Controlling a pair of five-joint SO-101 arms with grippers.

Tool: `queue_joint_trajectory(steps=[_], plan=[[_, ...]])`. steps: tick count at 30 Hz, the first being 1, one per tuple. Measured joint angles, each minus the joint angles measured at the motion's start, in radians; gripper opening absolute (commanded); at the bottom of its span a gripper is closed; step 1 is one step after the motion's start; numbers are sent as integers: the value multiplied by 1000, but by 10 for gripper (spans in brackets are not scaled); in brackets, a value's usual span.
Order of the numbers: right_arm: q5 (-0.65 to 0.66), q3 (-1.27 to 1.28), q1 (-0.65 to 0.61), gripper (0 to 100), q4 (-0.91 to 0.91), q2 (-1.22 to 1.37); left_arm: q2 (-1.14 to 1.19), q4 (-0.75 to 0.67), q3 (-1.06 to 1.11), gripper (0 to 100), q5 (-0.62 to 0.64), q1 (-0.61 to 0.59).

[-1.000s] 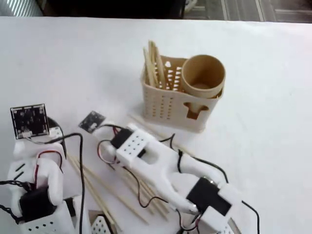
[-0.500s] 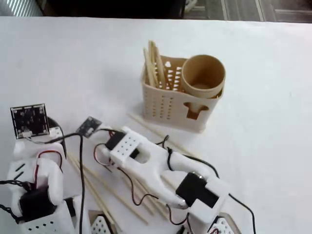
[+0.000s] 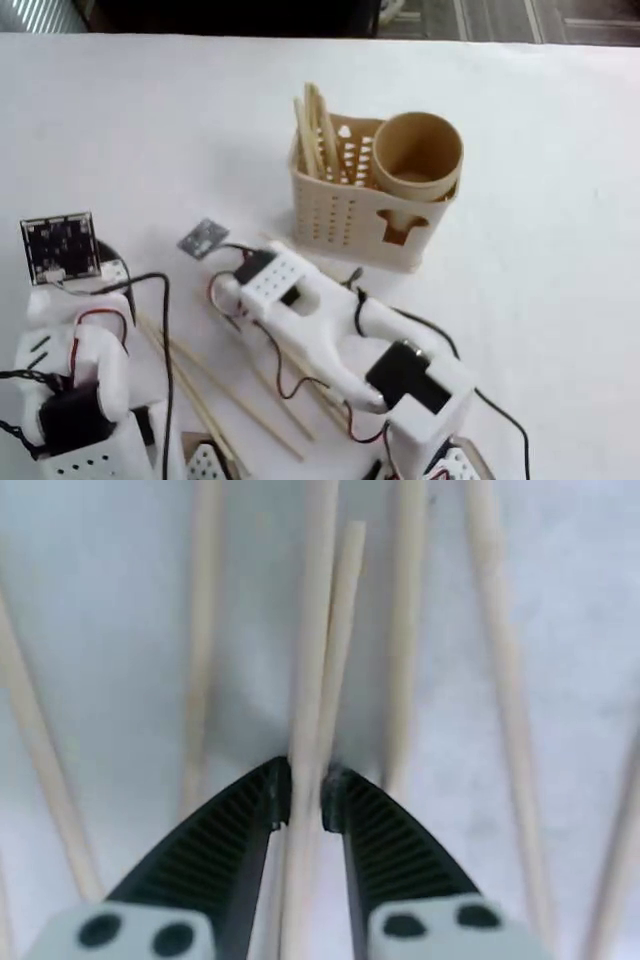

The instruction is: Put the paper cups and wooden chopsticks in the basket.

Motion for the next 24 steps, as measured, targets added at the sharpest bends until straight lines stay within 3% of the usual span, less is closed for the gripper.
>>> queue_joint_trajectory(steps=[15,24], plan=[[20,15,103,17,203,-368,0,0,0,52,0,0],[20,14,141,17,227,-690,0,0,0,52,0,0]])
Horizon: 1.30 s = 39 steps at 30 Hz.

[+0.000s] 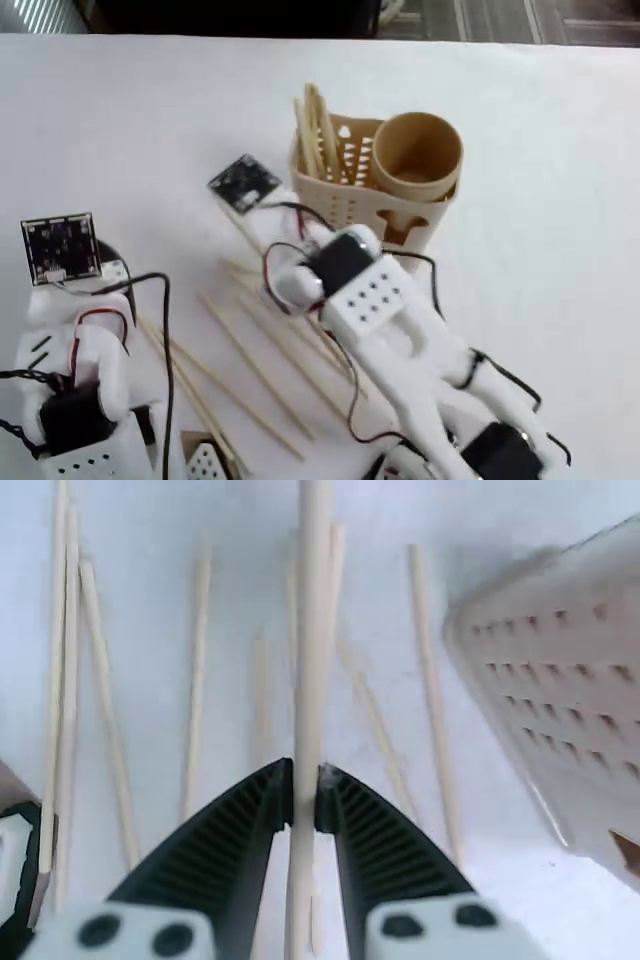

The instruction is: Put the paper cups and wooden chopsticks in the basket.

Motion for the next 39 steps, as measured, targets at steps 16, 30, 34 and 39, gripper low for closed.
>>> queue_joint_trajectory(steps=[16,30,34,39], plan=[[0,-388,193,18,-91,-250,-6,-14,43,53,0,0],[0,-431,387,18,-566,-255,-2,-17,46,53,0,0],[0,-385,394,18,-667,-258,-2,-17,46,53,0,0],[0,-163,407,18,-878,-255,-2,-17,46,53,0,0]])
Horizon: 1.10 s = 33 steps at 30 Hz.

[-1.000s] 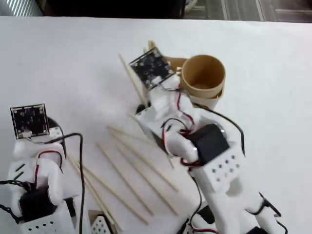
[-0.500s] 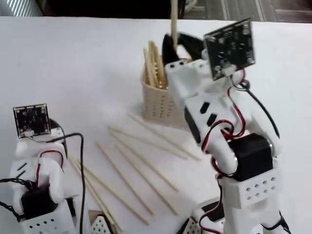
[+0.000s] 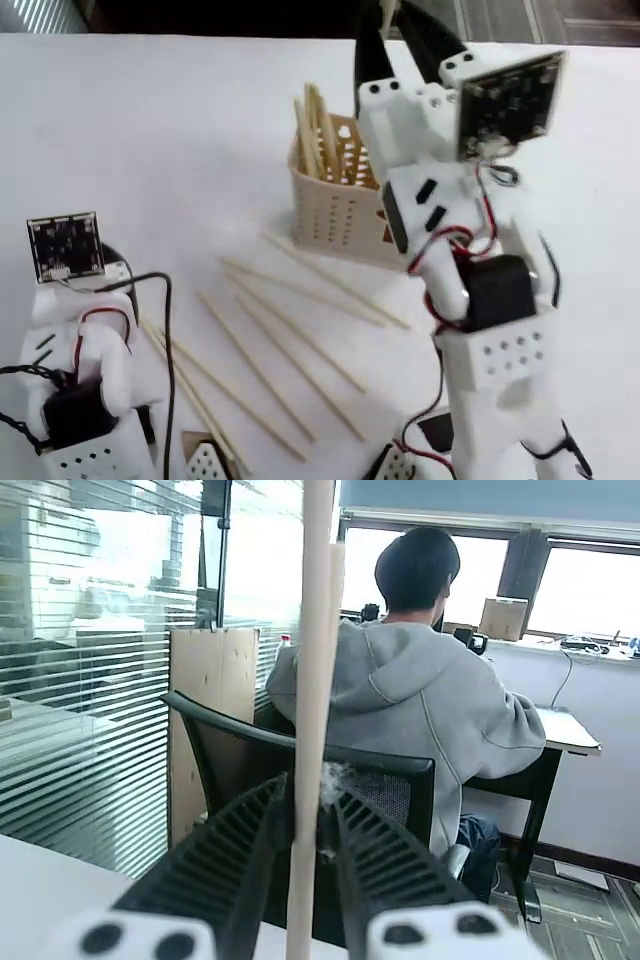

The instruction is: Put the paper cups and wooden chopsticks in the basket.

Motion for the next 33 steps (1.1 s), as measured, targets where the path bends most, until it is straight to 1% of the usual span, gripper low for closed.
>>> queue_joint_trajectory(steps=[3,7,9,12,14,16,19,22,24,28,33], plan=[[0,132,6,18,-78,0,0,0,0,53,0,0],[0,267,6,19,-103,0,0,0,0,53,0,0],[0,324,6,50,-104,0,0,0,0,53,0,0],[0,381,6,143,-104,0,0,0,0,53,0,0],[0,384,6,153,-101,2,0,0,0,53,0,0],[0,368,6,134,-69,0,0,0,0,53,0,0],[0,290,6,106,63,0,0,0,0,53,0,0],[-2,150,2,104,261,-40,0,0,0,53,0,0],[-2,55,-26,102,408,-57,0,0,0,53,0,0],[-2,-35,-129,102,692,-58,0,0,0,53,0,0],[-2,-46,-258,104,937,12,0,0,0,53,0,-8]])
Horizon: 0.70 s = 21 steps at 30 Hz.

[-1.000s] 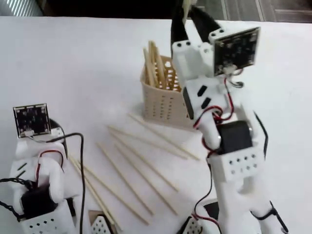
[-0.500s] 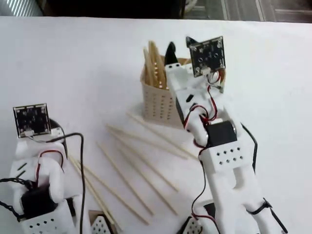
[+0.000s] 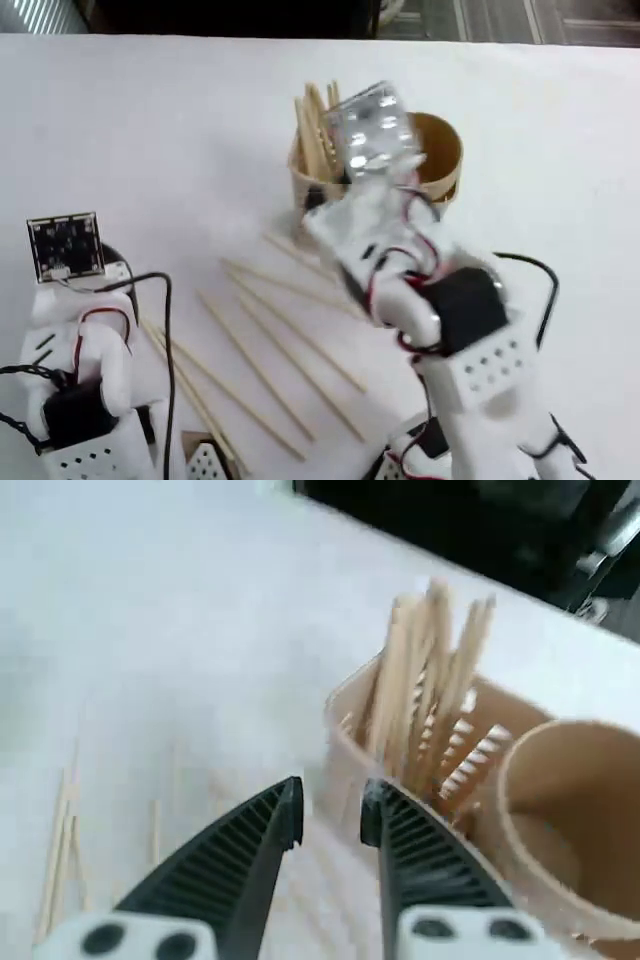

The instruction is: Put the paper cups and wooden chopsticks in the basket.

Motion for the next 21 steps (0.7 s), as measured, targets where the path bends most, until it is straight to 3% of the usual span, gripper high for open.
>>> queue_joint_trajectory(steps=[4,7,11,15,21], plan=[[2,15,-110,111,100,112,0,0,0,53,17,-58],[2,69,-176,181,100,213,0,0,0,53,48,-86],[15,138,-215,270,43,368,0,-17,0,53,54,-92],[103,149,-236,272,-35,535,0,-18,0,53,54,-92],[132,150,-236,279,-166,750,0,-18,0,53,54,-92]])
